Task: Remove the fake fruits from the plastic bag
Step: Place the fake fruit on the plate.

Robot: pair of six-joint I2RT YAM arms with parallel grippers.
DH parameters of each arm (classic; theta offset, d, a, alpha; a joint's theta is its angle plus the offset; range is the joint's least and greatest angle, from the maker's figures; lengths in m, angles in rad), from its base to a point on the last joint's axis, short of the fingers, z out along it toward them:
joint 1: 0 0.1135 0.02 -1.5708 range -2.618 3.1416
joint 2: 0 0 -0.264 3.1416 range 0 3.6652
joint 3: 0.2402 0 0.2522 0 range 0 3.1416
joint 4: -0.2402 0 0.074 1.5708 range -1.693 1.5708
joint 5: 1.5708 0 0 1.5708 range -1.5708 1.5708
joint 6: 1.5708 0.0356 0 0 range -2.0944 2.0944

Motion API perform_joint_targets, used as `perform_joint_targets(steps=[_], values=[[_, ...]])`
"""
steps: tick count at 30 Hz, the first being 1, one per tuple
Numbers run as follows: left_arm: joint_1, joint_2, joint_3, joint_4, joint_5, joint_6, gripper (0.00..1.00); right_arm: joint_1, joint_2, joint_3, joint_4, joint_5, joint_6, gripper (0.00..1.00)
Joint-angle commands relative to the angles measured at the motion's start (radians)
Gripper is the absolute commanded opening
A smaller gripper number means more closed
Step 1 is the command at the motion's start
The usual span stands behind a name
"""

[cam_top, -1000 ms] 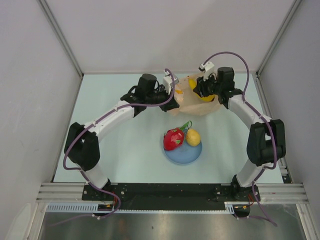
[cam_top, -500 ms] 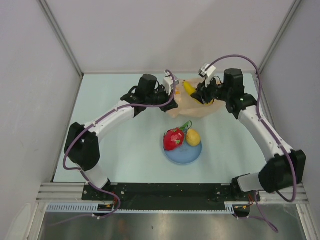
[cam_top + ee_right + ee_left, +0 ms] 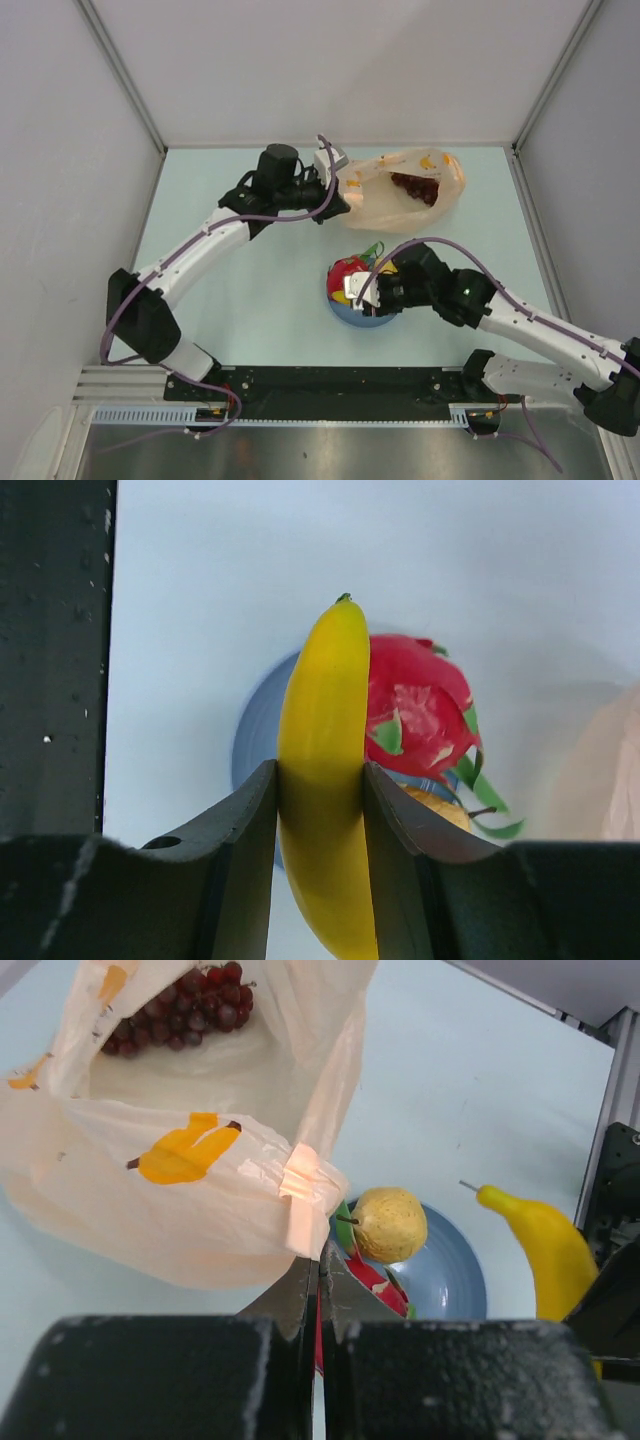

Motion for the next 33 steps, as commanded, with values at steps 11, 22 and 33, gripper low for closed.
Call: perform_joint_targets(steps=[11,22,33], values=[[-0.003,-0.331,-0.154,-0.002,0.028,0.037,0.0,0.277,0.041,-0.177,0.241,0.453,0.092,0.0],[0.006,-0.371,-0.224,0.013,0.031,0.019,0.0,0.325,0.042,-0.354,0.504,0.524,0.204,0.0],[0.026,-0.391,-0.275,0.013,0.043,0.008,0.0,0.324,0.035,-0.444,0.628,0.521,0.187,0.0]])
